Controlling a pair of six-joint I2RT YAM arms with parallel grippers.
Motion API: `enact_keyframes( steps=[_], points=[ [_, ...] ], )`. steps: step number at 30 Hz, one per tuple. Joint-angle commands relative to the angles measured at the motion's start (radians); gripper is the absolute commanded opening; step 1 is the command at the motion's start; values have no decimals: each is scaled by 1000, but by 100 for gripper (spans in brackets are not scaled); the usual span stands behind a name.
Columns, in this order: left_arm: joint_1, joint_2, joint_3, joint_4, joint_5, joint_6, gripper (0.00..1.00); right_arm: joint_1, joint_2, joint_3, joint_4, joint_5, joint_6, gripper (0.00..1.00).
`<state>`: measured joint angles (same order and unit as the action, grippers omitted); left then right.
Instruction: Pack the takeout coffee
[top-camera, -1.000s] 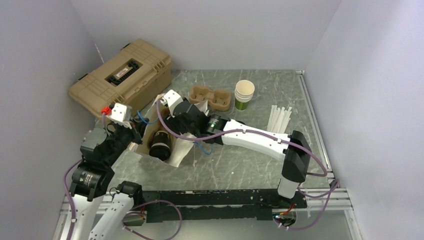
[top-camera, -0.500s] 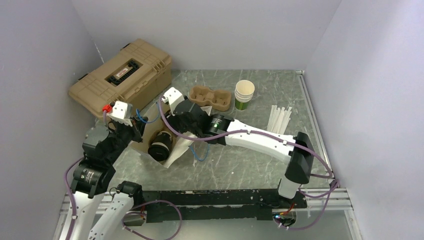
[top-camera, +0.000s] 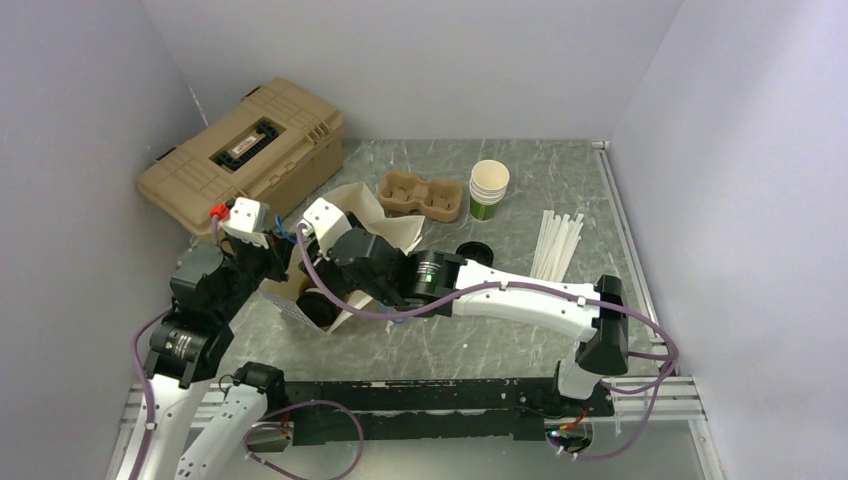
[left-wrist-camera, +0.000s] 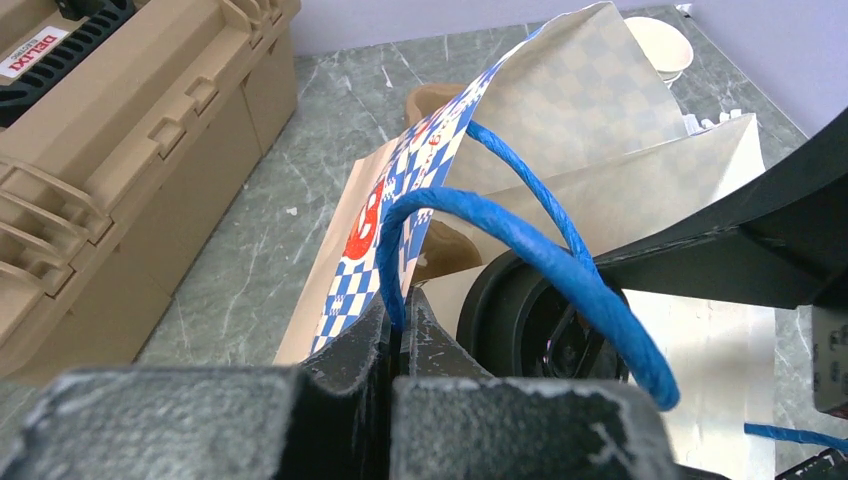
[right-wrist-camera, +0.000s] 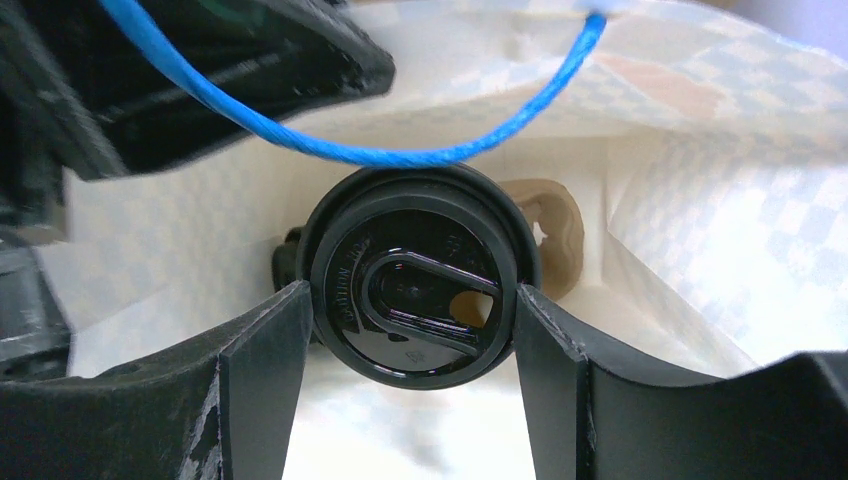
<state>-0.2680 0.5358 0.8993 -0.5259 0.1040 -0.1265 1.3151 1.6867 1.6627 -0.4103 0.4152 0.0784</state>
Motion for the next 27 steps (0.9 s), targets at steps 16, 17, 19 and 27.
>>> enact_keyframes(
  steps=[16, 17, 19, 27],
  points=[
    [-5, -51, 54, -11, 77, -41, 0, -113, -38, -183, 147, -22, -17, 47],
    [-5, -54, 53, -12, 87, -45, 0, -115, -41, -195, 163, -23, -24, 47],
    [-5, -62, 53, -12, 106, -52, 0, -117, -51, -222, 199, -30, -37, 47],
    [-6, -78, 79, -35, 143, -82, 0, -122, -82, -317, 279, -38, -47, 47]
  ],
)
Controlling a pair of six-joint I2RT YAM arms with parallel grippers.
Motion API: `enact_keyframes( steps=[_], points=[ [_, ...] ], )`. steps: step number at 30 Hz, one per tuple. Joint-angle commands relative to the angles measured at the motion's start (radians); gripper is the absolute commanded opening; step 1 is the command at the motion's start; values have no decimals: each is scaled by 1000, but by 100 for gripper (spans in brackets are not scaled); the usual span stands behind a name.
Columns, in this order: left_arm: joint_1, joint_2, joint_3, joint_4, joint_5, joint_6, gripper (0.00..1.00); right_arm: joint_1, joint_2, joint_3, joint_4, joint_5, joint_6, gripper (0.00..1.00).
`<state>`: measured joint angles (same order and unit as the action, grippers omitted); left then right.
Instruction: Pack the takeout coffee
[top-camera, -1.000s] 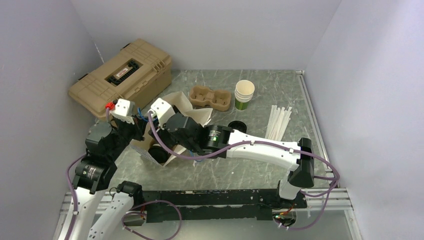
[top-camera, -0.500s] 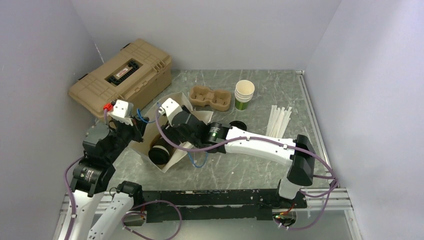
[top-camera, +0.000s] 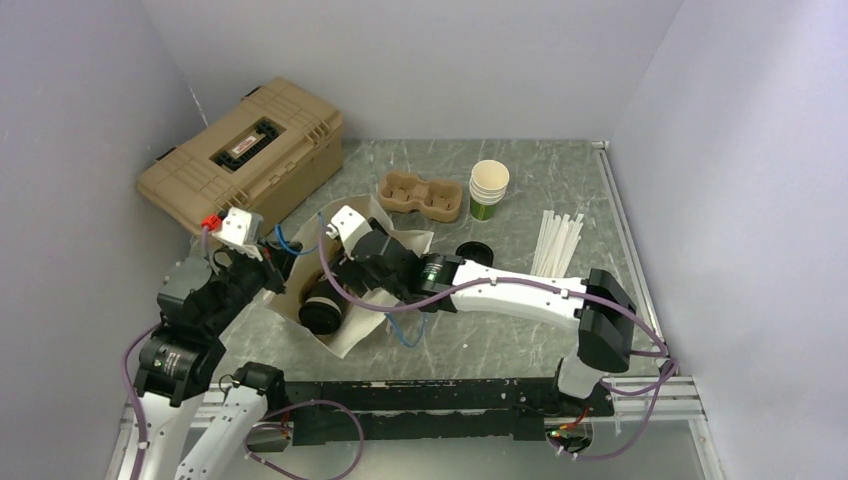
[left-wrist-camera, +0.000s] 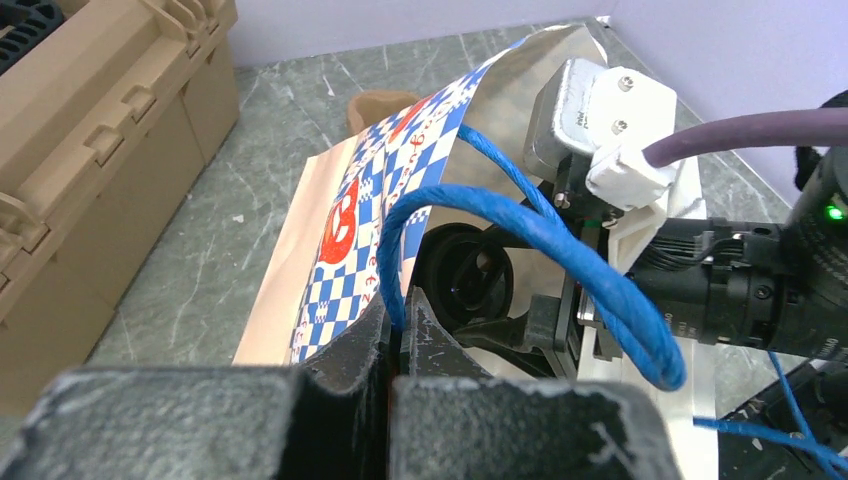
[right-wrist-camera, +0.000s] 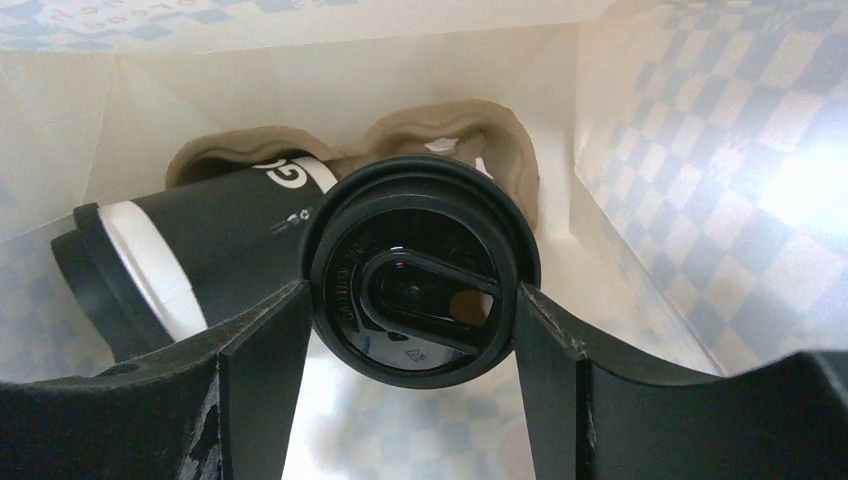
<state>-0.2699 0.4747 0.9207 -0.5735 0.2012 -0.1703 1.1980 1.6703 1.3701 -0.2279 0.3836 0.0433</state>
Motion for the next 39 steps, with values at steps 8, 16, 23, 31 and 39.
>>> enact_keyframes(
  steps=[8, 16, 23, 31, 39],
  points=[
    [-5, -13, 54, 7, 61, -71, 0, -15, -84, -73, 136, -42, 3, 47],
    [-5, -8, 74, -4, 69, -90, 0, -17, -96, -78, 140, -50, -6, 47],
    [-5, -15, 78, -14, 72, -105, 0, -17, -103, -147, 167, -48, 17, 46],
    [-5, -13, 60, -5, 65, -122, 0, -17, -76, -169, 201, -62, 38, 46],
    [-5, 29, 23, -6, -21, -98, 0, -60, 19, -52, 137, -128, 41, 46]
  ],
)
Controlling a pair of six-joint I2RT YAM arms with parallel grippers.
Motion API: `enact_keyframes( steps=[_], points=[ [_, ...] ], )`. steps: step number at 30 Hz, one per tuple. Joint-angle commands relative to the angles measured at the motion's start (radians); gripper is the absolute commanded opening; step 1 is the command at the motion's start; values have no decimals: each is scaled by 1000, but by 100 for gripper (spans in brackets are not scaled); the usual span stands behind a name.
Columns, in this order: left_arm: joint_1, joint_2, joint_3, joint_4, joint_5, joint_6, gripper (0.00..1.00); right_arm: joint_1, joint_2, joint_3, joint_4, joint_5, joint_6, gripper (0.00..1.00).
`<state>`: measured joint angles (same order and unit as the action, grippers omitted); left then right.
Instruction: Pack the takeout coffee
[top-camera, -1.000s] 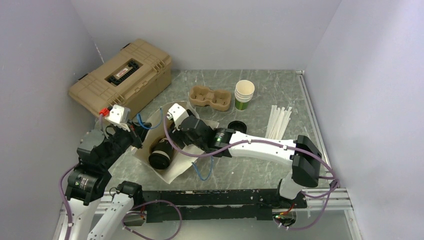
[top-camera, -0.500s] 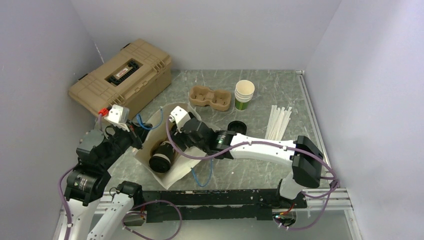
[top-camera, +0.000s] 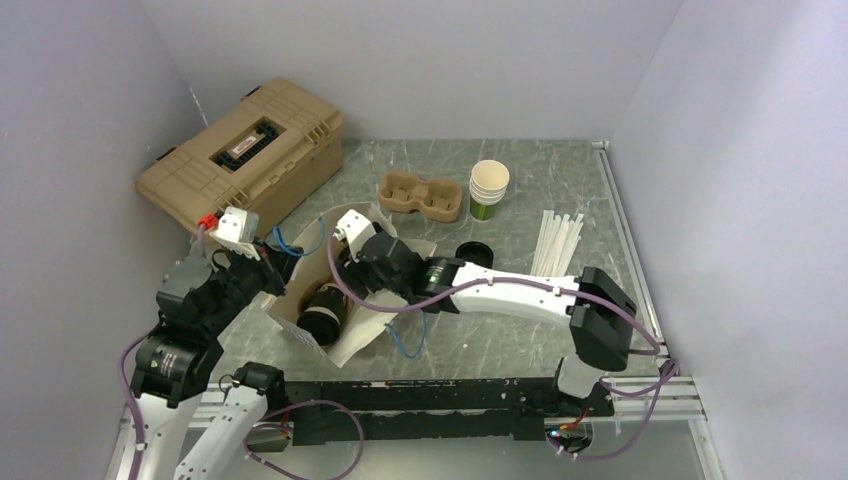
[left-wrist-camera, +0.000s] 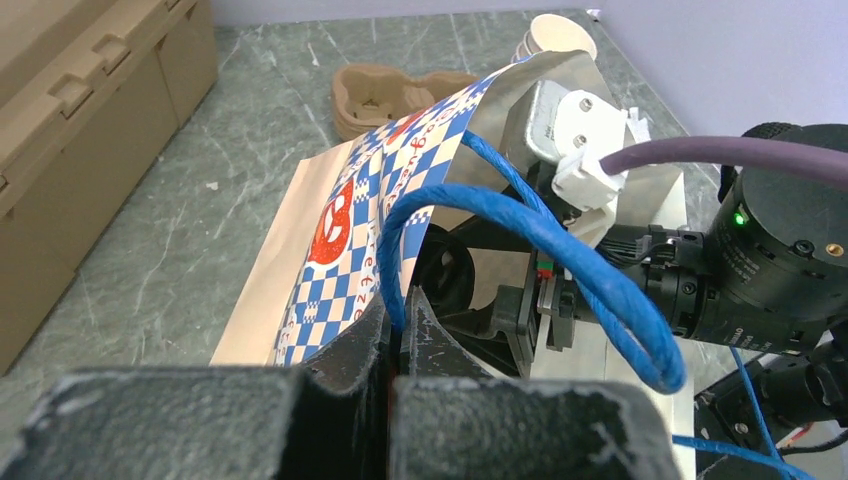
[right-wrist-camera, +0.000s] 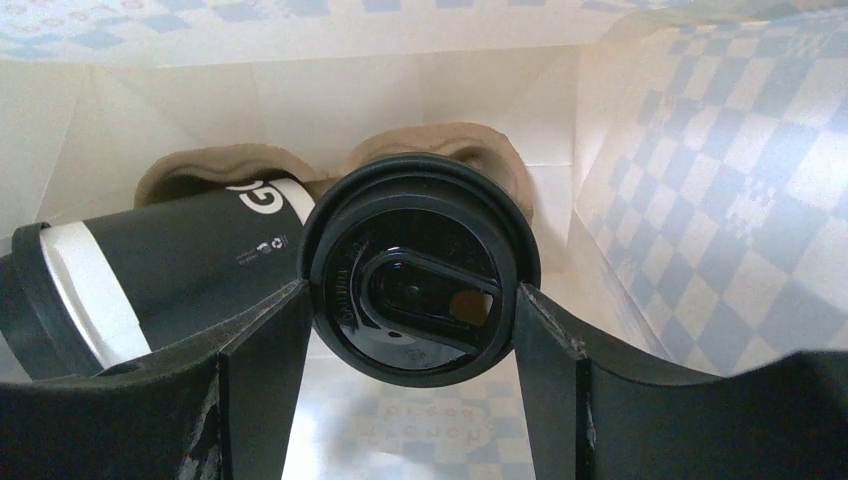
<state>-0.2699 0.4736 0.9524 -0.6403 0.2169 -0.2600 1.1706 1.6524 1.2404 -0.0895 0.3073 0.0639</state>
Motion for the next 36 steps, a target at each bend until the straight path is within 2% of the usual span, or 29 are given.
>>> enact_keyframes(
  steps=[1, 6, 20, 25, 32, 36],
  points=[
    [-5, 38, -16, 64, -47, -4, 0, -41, 46, 88, -6, -64, 22, 46],
    [-5, 90, -57, 106, -88, -1, 0, -81, 111, 189, -91, -125, 21, 46],
    [-5, 197, -65, 102, -253, 85, 0, -129, 446, 620, -574, -246, 20, 46],
    [-5, 216, -80, 83, -268, 106, 0, -128, 565, 741, -731, -249, 21, 44],
    [-5, 198, -98, 77, -292, 109, 0, -127, 566, 699, -729, -237, 39, 44],
    [-5, 200, -99, 73, -307, 111, 0, -129, 525, 709, -708, -222, 52, 49]
  ],
)
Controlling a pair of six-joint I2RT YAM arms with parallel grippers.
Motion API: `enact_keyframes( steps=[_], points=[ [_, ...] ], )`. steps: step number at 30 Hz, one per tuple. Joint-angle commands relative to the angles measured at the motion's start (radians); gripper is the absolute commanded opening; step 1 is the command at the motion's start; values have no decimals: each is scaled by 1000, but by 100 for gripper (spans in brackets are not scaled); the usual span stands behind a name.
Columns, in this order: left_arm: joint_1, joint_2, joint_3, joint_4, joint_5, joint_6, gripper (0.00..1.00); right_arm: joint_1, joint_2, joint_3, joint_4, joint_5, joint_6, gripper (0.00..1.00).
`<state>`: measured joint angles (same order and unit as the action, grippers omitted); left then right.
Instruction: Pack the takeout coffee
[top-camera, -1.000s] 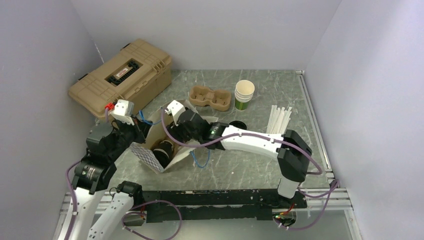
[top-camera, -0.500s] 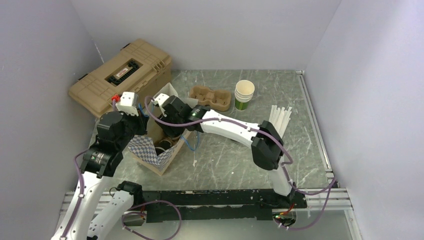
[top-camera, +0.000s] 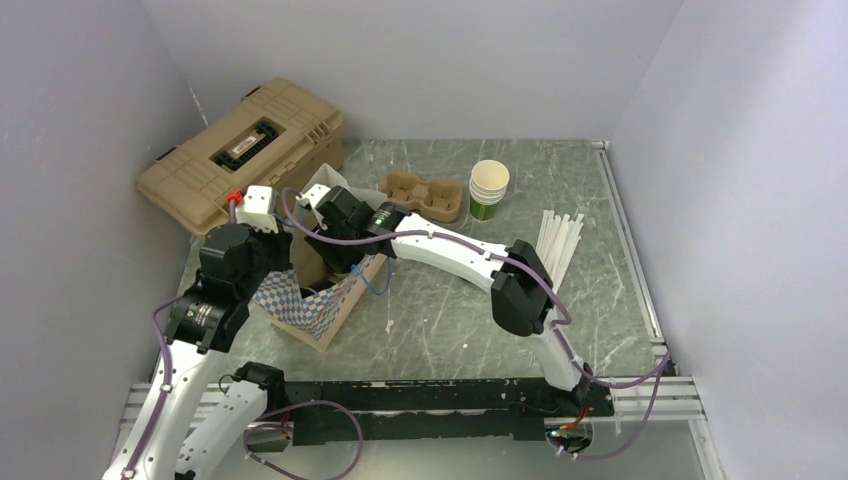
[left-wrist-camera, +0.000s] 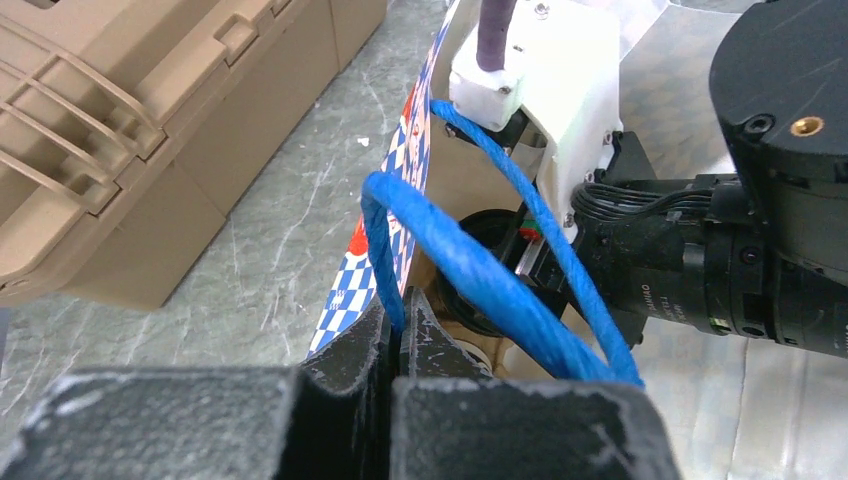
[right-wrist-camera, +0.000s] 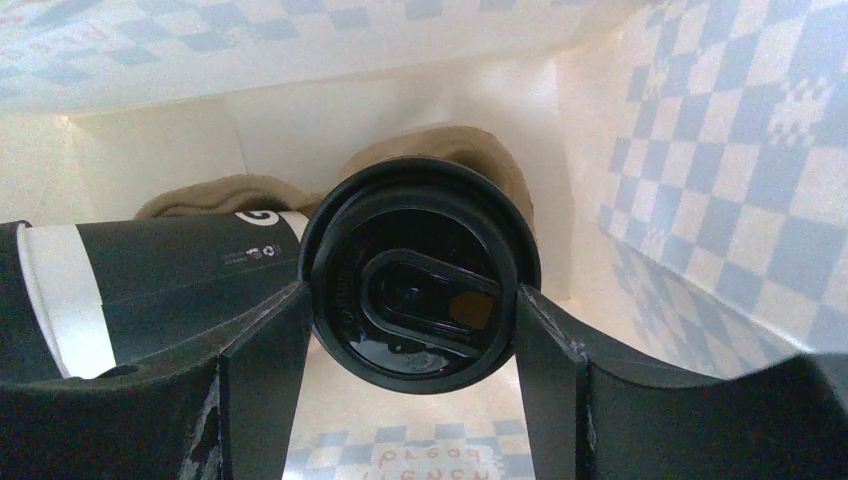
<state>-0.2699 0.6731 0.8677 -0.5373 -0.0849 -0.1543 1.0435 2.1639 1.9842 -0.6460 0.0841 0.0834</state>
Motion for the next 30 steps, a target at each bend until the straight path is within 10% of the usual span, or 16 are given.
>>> enact_keyframes(
  steps=[1, 17, 30],
  points=[
    [-5, 0, -15, -31, -7, 6, 0, -2, 3, -33, -145, 6, 36, 51],
    [-5, 6, -18, -38, 7, 5, 0, -10, -118, -31, -34, 67, 102, 98],
    [-5, 8, -17, -42, 11, 8, 0, -13, -223, 22, -28, 159, 127, 100]
  ],
)
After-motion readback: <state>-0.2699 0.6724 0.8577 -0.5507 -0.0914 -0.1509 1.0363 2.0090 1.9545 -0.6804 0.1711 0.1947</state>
